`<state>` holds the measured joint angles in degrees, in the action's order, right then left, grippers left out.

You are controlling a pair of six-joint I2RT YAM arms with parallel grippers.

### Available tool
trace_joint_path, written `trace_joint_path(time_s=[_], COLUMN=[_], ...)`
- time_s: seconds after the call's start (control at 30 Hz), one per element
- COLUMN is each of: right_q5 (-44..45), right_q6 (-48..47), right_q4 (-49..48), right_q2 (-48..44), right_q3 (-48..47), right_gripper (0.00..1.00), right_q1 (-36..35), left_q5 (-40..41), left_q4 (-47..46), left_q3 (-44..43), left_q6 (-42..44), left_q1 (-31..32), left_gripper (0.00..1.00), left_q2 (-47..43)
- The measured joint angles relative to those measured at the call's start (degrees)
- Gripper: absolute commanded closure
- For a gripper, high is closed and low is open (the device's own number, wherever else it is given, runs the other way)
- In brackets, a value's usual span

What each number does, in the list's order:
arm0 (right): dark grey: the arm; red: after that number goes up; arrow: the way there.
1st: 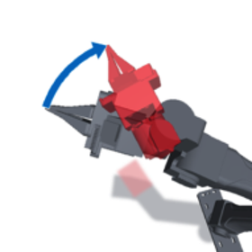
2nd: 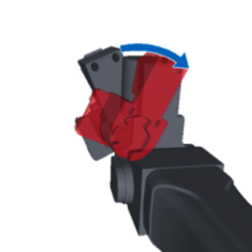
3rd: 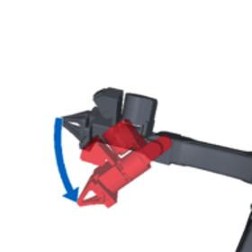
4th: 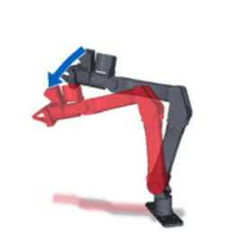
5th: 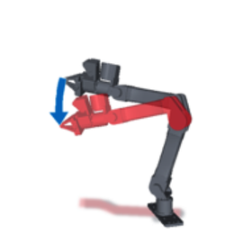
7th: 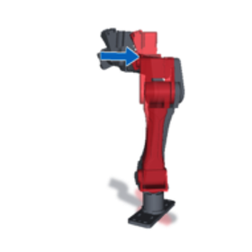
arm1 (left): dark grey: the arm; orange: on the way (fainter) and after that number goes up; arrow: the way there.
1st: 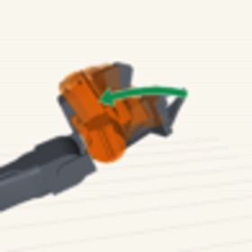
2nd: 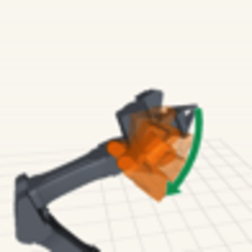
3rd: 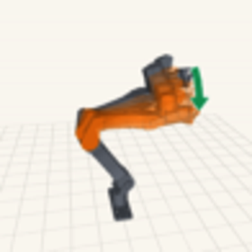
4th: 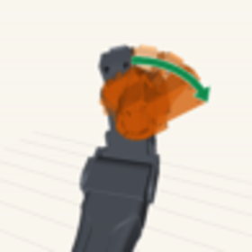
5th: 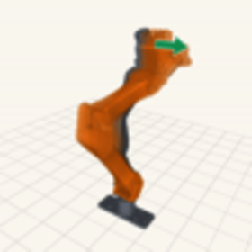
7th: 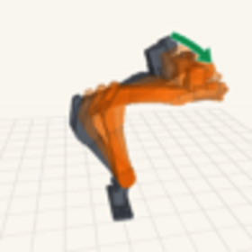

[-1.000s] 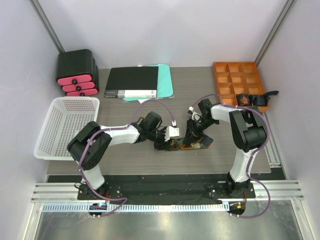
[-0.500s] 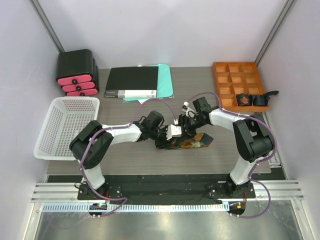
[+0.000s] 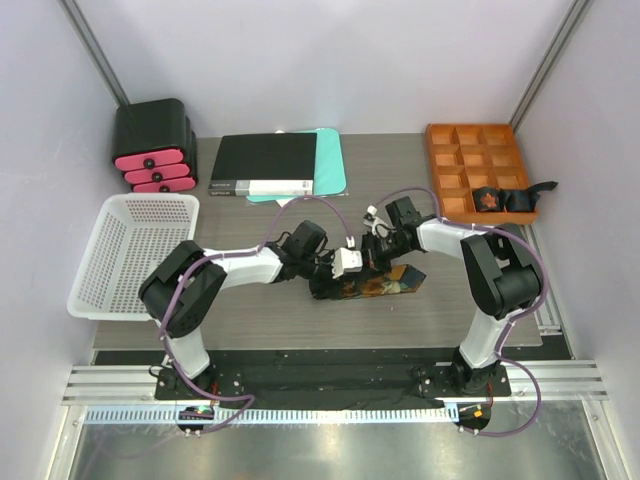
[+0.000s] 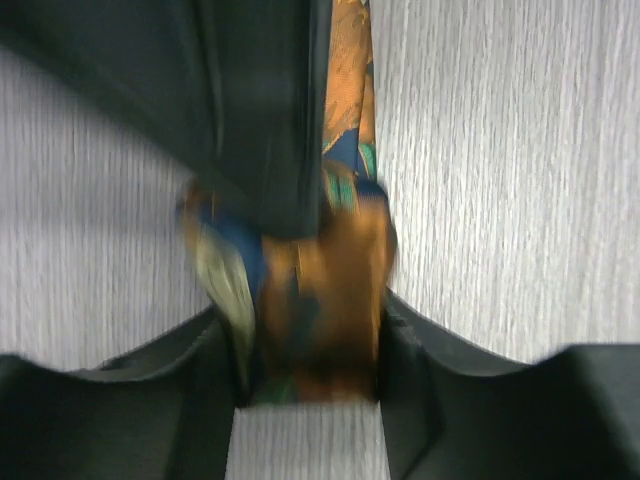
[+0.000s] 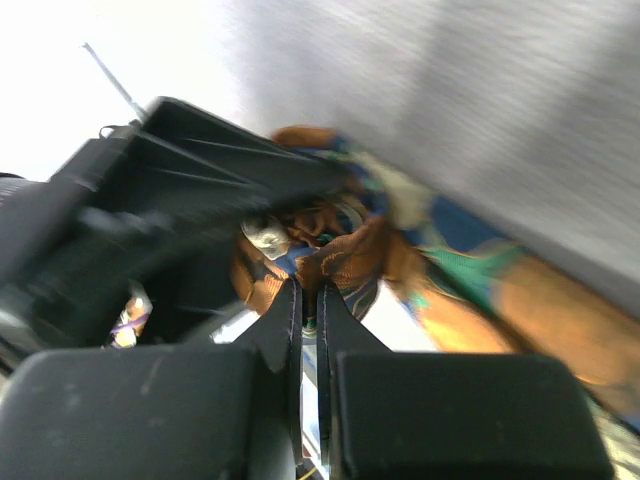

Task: Roll the ties
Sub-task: Roll the tie at the center of the board.

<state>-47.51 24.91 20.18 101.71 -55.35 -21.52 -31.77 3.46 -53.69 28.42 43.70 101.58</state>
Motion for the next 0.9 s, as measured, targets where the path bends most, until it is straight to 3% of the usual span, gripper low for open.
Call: trace_joint_path(time_s=[0.27,0.6,0.7,0.8,0.9], right_q5=[0.02,1.25,2.23,2.95,3.61], right_q6=[-4.92,-8.55,-9.11,-9.70,-9.99], right_q4=[4.48,5.11,4.70,4.11,3.19], right_q2=[3.87,4.28,3.56,2.75,1.73], right_q3=[0.00,0.17,0.81,1.33,2.14], right_gripper=[0.99,0.99,0.99,0.99,0.99], right_q1=[5.60,6.16,6.12,5.84,5.25], left_q5=[-3.67,-7.91,-8.37,-8.26,-7.45], left_q4=[-1.84,-10.49,-12.92,-14.34,-16.06], left_q3=[1.55,2.21,2.21,2.21,2.19], left_q6=[-5.73,-12.13,-14.53,-16.37,-17.79], left_q1=[-4.85,-4.37,-3.41,-2.05,-1.09], left_gripper=[0.17,0.10,0.11,0.21,0.41], left_q2=[-2.91,-3.72,-1.44,1.25,3.87])
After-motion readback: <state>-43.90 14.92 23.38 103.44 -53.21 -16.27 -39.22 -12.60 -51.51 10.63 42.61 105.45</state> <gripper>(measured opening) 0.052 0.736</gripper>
